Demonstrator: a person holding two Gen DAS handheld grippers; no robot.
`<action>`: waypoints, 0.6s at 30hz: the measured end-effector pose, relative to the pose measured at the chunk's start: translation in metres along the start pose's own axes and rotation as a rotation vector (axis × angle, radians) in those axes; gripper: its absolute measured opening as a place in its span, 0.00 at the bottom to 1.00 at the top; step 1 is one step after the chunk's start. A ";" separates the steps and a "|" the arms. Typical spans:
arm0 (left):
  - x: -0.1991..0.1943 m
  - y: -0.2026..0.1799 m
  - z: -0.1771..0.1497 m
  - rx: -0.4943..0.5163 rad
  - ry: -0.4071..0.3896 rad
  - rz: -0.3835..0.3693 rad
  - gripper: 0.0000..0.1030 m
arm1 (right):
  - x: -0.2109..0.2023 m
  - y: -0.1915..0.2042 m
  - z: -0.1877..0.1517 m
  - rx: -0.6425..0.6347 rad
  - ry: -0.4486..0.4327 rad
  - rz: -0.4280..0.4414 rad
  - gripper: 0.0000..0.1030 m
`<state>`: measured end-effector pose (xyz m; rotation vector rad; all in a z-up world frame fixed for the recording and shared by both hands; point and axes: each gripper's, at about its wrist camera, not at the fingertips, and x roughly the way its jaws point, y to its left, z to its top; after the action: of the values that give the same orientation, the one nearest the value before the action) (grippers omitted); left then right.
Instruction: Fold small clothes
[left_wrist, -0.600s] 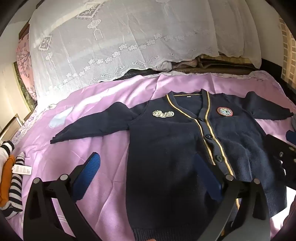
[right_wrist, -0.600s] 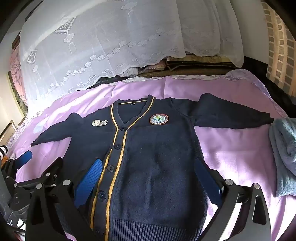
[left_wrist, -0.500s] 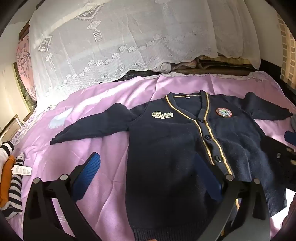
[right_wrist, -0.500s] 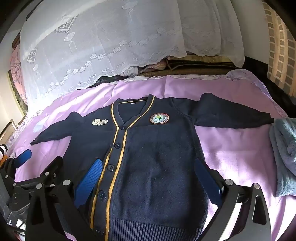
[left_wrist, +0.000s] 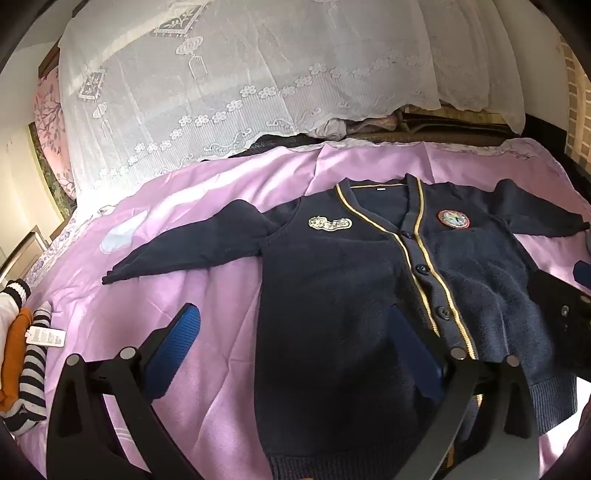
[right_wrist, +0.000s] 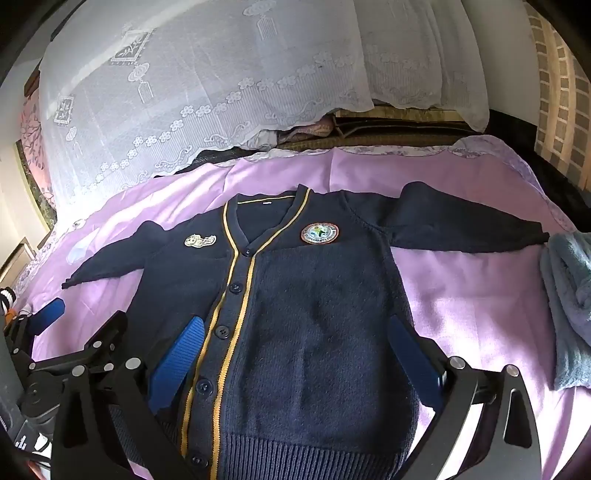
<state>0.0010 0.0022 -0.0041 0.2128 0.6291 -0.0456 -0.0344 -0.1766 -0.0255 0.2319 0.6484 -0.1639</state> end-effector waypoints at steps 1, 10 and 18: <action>0.000 0.000 0.000 -0.001 0.002 0.000 0.96 | -0.001 -0.001 0.001 -0.001 0.002 0.000 0.97; 0.002 0.001 0.000 -0.003 0.006 0.001 0.96 | -0.001 -0.001 0.002 0.000 0.005 0.002 0.97; 0.002 0.002 -0.001 -0.003 0.010 0.000 0.96 | -0.001 -0.002 0.001 0.002 0.010 0.006 0.97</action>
<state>0.0024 0.0041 -0.0060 0.2105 0.6389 -0.0435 -0.0350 -0.1785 -0.0250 0.2368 0.6575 -0.1575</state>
